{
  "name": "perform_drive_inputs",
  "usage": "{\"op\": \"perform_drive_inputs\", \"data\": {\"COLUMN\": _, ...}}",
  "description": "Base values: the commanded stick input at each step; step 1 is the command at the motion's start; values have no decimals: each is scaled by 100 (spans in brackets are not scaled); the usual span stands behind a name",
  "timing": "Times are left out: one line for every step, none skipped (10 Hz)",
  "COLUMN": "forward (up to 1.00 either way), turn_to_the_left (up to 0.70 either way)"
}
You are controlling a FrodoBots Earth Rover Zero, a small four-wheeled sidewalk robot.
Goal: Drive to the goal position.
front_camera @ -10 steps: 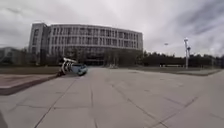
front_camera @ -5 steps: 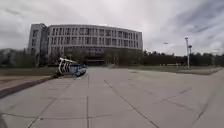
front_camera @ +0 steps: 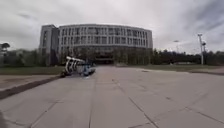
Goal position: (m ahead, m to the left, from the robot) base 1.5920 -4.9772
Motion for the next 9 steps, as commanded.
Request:
{"op": "perform_drive_inputs", "data": {"forward": 70, "turn_to_the_left": 1}}
{"op": "perform_drive_inputs", "data": {"forward": 70, "turn_to_the_left": 0}}
{"op": "perform_drive_inputs", "data": {"forward": 70, "turn_to_the_left": 2}}
{"op": "perform_drive_inputs", "data": {"forward": 70, "turn_to_the_left": 2}}
{"op": "perform_drive_inputs", "data": {"forward": 70, "turn_to_the_left": 0}}
{"op": "perform_drive_inputs", "data": {"forward": 70, "turn_to_the_left": 1}}
{"op": "perform_drive_inputs", "data": {"forward": 70, "turn_to_the_left": 2}}
{"op": "perform_drive_inputs", "data": {"forward": 70, "turn_to_the_left": 2}}
{"op": "perform_drive_inputs", "data": {"forward": 70, "turn_to_the_left": 1}}
